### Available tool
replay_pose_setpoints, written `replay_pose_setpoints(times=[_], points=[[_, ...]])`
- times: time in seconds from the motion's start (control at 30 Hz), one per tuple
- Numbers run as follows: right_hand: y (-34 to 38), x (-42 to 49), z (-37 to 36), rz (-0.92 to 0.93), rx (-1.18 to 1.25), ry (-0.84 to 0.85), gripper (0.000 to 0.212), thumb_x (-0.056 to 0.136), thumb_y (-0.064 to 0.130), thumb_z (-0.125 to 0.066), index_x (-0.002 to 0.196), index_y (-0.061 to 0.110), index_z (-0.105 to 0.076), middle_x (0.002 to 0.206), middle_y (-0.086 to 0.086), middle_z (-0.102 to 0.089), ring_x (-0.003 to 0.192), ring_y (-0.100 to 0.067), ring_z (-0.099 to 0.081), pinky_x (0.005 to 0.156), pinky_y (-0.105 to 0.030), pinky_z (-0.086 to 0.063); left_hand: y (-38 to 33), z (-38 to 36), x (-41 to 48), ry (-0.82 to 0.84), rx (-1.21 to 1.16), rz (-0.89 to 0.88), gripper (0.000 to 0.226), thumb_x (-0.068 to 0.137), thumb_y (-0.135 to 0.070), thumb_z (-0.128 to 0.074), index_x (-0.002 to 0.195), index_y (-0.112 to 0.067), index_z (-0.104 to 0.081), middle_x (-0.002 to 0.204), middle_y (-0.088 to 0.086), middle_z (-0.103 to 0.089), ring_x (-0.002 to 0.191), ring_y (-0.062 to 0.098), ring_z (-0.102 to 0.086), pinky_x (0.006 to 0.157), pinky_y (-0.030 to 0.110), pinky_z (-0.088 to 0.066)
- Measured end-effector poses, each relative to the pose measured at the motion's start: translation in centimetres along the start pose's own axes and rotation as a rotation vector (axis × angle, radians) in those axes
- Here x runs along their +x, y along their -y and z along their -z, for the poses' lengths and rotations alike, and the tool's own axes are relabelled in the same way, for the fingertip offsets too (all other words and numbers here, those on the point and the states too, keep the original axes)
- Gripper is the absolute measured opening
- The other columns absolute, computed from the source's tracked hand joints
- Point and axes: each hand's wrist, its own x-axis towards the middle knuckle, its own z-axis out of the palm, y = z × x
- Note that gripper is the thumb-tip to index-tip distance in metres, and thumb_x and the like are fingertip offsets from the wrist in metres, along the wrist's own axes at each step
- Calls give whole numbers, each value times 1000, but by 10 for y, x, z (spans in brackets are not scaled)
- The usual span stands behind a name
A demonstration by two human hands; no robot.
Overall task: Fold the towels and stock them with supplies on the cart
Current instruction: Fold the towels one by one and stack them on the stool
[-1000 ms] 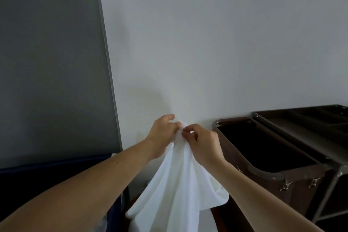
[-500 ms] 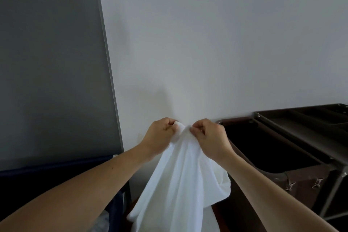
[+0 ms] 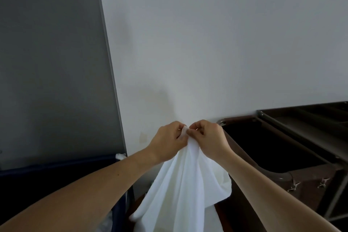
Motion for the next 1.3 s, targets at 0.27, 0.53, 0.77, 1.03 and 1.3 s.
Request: replay_pose_setpoints(times=[0.27,0.53,0.77,1.03,1.3], points=[[-6,2,8,-200,109,-51,5,89,16,-67,90,20,-64,62,0,-72,48,-11,-64,65,-33,-58,12,8,17,-219,-121,290,24,86,-23,-66,78,0,-71,73,9,-68,65,19,-60,61,31,-48],[8,4,-2,-265,122,79,26,91,10,-51,115,12,-60,68,-10,-74,66,-23,-74,78,-36,-61,2,-23,0,-128,31,130,30,95,-37,-57,76,-17,-68,67,-5,-66,56,9,-55,51,20,-43],[18,2,0,-300,232,213,57,90,0,-38,145,11,-42,101,-26,-72,86,-37,-72,90,-45,-58,6,-25,-15,-27,260,-52,24,89,-40,-55,70,-29,-45,62,-9,-55,57,10,-51,48,18,-31],[13,1,19,-140,356,325,52,87,4,-38,134,24,-48,97,-15,-76,87,-31,-74,71,-38,-55,17,7,0,-30,79,-63,24,96,-34,-62,74,-25,-59,69,-10,-59,64,4,-54,58,14,-36],[-25,-18,43,12,-47,235,26,97,12,-55,93,32,-70,100,17,-71,52,-4,-58,62,-27,-53,-5,67,41,-410,-257,-39,11,98,-27,-59,89,-23,-62,80,-5,-63,68,9,-56,50,11,-43]])
